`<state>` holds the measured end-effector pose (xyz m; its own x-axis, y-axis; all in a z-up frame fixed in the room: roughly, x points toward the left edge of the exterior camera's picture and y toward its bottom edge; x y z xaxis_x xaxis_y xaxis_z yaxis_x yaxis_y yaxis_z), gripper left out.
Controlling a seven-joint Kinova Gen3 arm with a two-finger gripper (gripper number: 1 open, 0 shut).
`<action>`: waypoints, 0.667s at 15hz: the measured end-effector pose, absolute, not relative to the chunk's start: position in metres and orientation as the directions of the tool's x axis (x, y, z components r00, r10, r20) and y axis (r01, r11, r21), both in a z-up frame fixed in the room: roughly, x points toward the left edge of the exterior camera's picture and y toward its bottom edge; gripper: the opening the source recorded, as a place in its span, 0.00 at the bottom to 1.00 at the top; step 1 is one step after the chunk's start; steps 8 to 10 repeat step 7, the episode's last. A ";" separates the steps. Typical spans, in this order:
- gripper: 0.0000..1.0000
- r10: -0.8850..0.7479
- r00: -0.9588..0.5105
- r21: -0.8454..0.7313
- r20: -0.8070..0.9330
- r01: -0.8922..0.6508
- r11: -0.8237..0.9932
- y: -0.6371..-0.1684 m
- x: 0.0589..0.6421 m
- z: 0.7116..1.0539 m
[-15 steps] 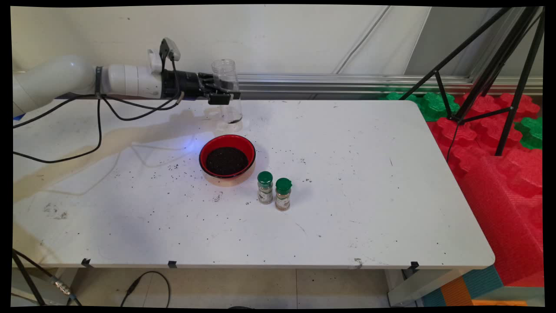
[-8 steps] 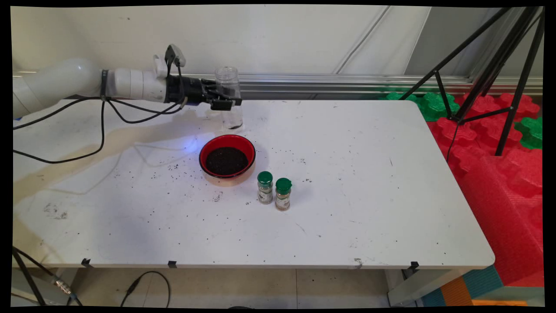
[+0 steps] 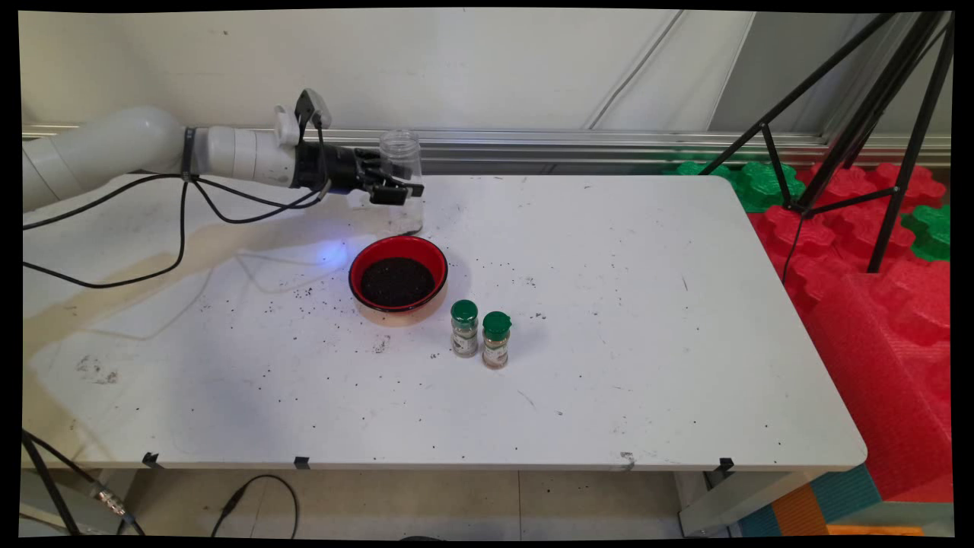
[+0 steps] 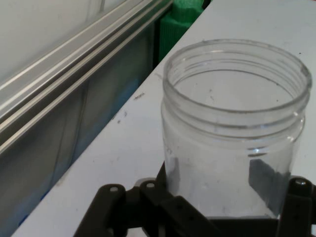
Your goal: Place the picked object on the table
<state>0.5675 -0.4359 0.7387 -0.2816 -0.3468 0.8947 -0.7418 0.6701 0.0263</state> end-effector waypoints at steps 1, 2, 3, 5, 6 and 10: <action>0.00 -0.348 -0.286 0.024 0.893 -0.741 0.671 -0.436 0.567 0.738; 0.00 -0.349 -0.289 0.023 0.891 -0.740 0.672 -0.436 0.568 0.737; 1.00 -0.349 -0.293 0.021 0.890 -0.739 0.673 -0.436 0.568 0.736; 1.00 -0.350 -0.299 0.018 0.888 -0.738 0.675 -0.436 0.568 0.735; 1.00 -0.350 -0.301 0.016 0.887 -0.737 0.675 -0.436 0.568 0.734; 1.00 -0.350 -0.304 0.015 0.886 -0.736 0.676 -0.436 0.569 0.734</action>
